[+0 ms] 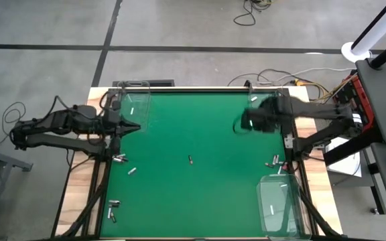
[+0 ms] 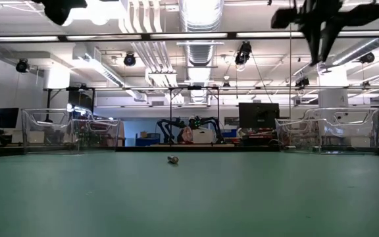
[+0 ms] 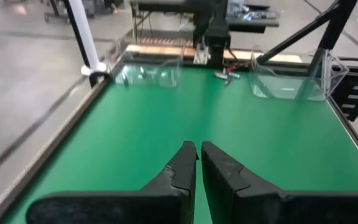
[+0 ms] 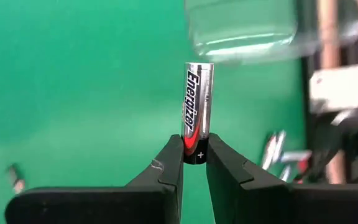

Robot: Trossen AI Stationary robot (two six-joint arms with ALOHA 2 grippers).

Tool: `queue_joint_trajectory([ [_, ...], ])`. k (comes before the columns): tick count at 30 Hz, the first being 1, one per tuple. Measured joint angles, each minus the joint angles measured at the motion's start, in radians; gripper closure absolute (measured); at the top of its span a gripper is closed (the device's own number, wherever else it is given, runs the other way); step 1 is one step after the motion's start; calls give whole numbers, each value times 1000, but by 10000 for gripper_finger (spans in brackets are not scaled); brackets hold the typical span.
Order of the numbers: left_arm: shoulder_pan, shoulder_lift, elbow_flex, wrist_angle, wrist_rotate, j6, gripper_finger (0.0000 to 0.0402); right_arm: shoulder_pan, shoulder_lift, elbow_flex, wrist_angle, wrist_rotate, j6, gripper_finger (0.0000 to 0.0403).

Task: Sort batteries
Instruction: Put the silver battery into the top right transparent bin

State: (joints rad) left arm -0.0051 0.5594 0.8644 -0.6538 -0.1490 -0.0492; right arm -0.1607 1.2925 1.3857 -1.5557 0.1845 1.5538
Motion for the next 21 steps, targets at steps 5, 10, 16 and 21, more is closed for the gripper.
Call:
queue_joint_trajectory([
  [5,0,-22,22,-26,0,11,393,-327,47,-1,-1,-58,-341,364],
  [10,0,-62,26,-95,0,-22,393,-590,135,-1,0,-172,-638,364],
  [16,0,-104,26,-125,0,-42,393,-723,264,-2,0,-255,-816,364],
  [21,0,-111,26,-114,-1,-42,393,-770,373,-2,-2,-285,-924,364],
])
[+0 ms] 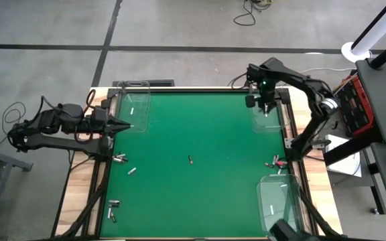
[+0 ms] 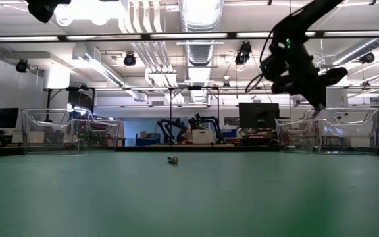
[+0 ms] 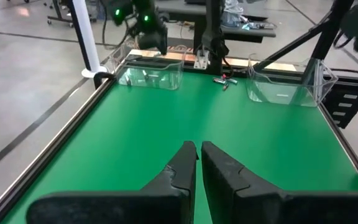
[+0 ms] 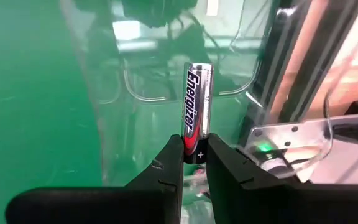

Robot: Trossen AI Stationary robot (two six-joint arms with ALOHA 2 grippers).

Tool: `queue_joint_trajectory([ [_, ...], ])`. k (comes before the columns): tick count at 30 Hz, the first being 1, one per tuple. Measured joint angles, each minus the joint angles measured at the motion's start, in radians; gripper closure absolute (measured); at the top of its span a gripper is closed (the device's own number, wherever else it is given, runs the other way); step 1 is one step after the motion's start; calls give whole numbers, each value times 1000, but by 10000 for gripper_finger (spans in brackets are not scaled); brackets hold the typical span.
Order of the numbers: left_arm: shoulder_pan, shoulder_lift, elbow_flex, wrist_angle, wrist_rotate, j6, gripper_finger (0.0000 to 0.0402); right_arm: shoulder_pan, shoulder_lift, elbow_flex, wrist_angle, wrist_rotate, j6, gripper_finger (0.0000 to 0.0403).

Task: Sort batteries
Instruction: Put the silver battery into the top right transparent bin

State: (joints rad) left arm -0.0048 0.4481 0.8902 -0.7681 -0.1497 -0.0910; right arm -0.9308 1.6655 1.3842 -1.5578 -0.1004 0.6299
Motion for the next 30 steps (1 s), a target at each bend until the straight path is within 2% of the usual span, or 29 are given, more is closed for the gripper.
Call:
queue_joint_trajectory([
  [3,0,15,0,22,-41,-15,393,-36,60,0,-1,-32,-76,364],
  [6,2,41,4,27,-155,-14,393,-68,113,0,-1,-39,-140,364],
  [9,11,83,35,76,-250,5,393,-97,161,0,-1,-65,-202,364],
  [14,59,174,102,122,-343,89,393,-132,223,0,3,-84,-276,365],
  [23,175,274,175,128,-357,162,393,-189,264,0,65,-83,-304,365],
  [30,193,285,177,140,-357,182,393,-188,245,0,79,-83,-239,362],
])
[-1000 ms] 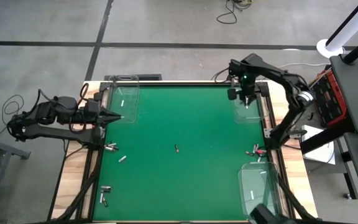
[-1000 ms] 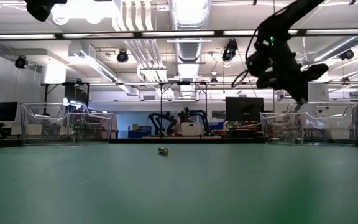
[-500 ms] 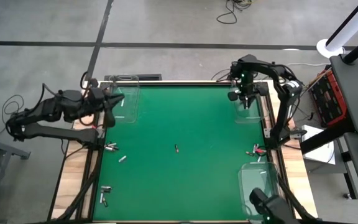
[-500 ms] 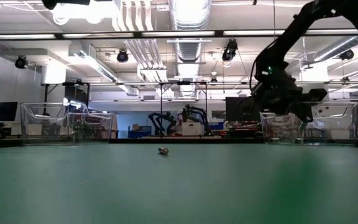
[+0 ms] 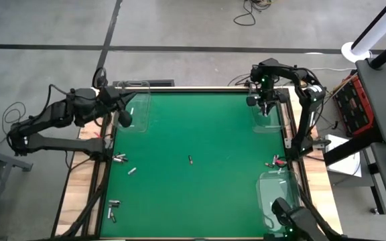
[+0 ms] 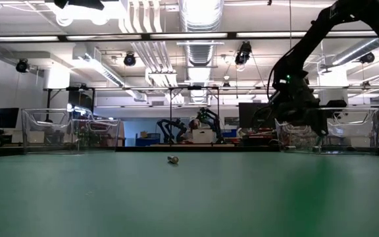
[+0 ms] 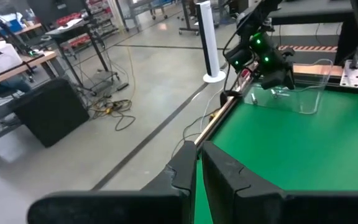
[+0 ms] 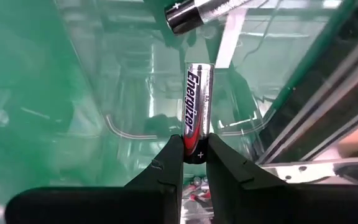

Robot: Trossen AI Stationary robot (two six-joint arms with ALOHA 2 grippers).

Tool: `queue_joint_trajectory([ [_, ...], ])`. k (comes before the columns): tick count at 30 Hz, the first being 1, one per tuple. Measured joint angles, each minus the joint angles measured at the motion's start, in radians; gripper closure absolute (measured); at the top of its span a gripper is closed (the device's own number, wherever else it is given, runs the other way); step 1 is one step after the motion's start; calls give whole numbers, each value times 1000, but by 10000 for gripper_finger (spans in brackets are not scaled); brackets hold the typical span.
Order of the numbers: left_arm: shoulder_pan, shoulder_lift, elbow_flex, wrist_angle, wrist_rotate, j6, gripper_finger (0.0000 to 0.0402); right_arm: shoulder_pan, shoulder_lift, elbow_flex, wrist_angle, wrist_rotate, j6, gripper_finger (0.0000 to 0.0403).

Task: Sort batteries
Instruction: Put the silver battery into the top right transparent bin

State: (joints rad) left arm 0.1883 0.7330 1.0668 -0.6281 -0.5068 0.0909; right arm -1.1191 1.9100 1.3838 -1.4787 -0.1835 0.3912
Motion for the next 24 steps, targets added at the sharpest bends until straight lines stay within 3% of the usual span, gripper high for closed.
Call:
queue_joint_trajectory([
  [16,0,-48,0,-1,1,2,393,-7,-7,-1,82,-7,124,358],
  [24,0,-89,0,-1,1,6,393,-7,-7,-1,87,-7,126,321],
])
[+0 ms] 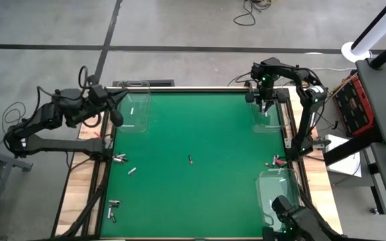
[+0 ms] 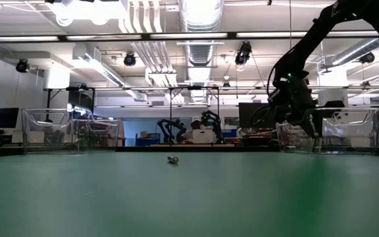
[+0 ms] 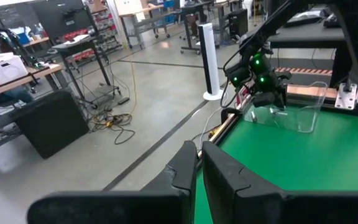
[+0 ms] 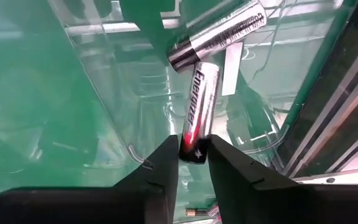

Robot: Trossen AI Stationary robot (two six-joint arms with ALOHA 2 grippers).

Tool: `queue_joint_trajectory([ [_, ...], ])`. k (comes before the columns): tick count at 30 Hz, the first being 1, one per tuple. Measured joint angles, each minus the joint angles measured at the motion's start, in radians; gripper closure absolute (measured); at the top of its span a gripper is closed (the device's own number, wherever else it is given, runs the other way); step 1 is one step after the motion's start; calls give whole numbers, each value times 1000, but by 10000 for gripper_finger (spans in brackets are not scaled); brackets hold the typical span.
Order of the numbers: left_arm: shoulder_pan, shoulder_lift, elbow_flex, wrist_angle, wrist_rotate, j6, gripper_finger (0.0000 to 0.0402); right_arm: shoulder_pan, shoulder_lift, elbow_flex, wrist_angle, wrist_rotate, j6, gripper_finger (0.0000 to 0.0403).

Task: Sort batteries
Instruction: Put the silver battery into the top right transparent bin

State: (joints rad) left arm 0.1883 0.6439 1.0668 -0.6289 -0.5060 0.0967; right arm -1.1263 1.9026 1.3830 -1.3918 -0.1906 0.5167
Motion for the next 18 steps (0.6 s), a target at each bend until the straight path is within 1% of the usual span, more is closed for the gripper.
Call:
queue_joint_trajectory([
  [7,0,-22,0,0,0,0,393,1,-3,0,3,0,0,302],
  [10,0,-24,0,-1,0,1,393,8,-29,0,-9,0,14,296],
  [13,0,-32,0,-1,2,18,393,27,-89,14,-43,10,32,288],
  [16,0,-49,0,-2,28,33,393,70,-194,31,-51,21,87,279],
  [18,0,-64,0,-2,50,45,393,119,-276,37,-50,41,145,272],
])
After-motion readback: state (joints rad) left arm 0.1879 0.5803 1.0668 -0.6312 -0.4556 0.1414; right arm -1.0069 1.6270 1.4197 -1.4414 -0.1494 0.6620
